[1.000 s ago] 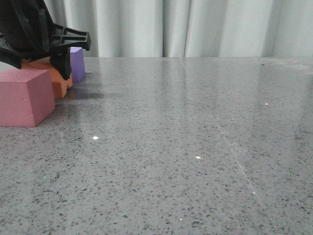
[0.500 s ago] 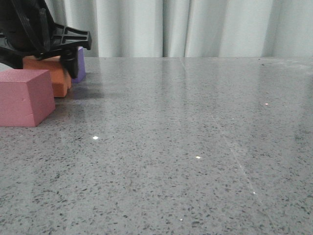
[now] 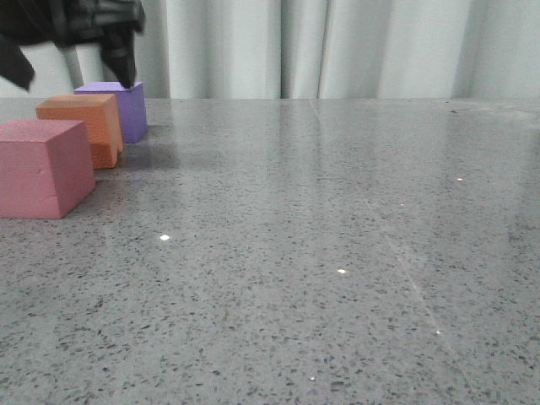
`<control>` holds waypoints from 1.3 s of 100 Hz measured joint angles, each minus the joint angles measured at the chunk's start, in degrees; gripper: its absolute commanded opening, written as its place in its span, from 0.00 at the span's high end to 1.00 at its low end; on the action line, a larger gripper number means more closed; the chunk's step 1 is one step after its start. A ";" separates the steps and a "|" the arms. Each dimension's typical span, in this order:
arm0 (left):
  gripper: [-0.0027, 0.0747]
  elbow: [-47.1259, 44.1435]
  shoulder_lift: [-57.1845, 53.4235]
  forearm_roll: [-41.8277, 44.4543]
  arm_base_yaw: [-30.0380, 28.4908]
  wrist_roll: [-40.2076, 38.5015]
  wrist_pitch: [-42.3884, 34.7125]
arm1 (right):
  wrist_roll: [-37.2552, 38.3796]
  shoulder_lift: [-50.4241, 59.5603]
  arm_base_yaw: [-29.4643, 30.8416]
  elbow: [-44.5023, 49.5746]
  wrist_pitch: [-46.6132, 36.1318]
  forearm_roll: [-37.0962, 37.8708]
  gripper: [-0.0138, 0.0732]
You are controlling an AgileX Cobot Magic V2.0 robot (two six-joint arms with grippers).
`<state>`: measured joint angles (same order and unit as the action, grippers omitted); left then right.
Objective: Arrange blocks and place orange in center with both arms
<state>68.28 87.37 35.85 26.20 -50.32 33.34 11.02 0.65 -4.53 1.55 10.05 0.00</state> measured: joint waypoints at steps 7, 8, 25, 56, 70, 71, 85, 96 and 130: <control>0.07 0.00 -3.98 -0.14 0.00 1.46 1.68 | 0.00 0.00 0.00 0.00 0.00 0.00 0.92; 0.07 0.00 -4.41 -0.26 0.00 1.65 2.04 | 0.00 0.00 0.00 0.00 0.00 0.00 0.92; 0.07 -2.44 -15.58 -0.23 0.00 5.89 3.87 | 0.00 0.00 0.00 0.00 0.00 0.00 0.92; 0.07 -16.79 -38.47 0.04 0.00 8.99 0.20 | 0.00 0.00 0.00 0.00 0.00 0.00 0.92; 0.16 -25.25 -48.10 0.31 0.00 9.24 -0.49 | 0.00 0.00 0.00 0.00 0.00 0.00 0.92; 0.17 -25.64 -48.56 0.43 0.00 9.24 -0.49 | 0.00 0.00 0.00 0.00 0.00 0.00 0.92; 0.43 -32.99 -56.34 0.56 0.00 9.24 -0.49 | 0.00 0.00 0.00 0.00 0.00 0.00 0.92; 0.76 -37.38 -60.70 0.56 0.00 9.24 -0.49 | 0.00 0.00 0.00 0.00 0.00 0.00 0.92; 0.99 -40.71 -63.82 1.87 0.00 9.41 -0.49 | 0.00 0.00 0.00 0.00 0.00 0.00 0.92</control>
<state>27.57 23.55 37.72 26.20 -40.90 32.85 11.02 0.65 -4.53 1.55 10.05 0.00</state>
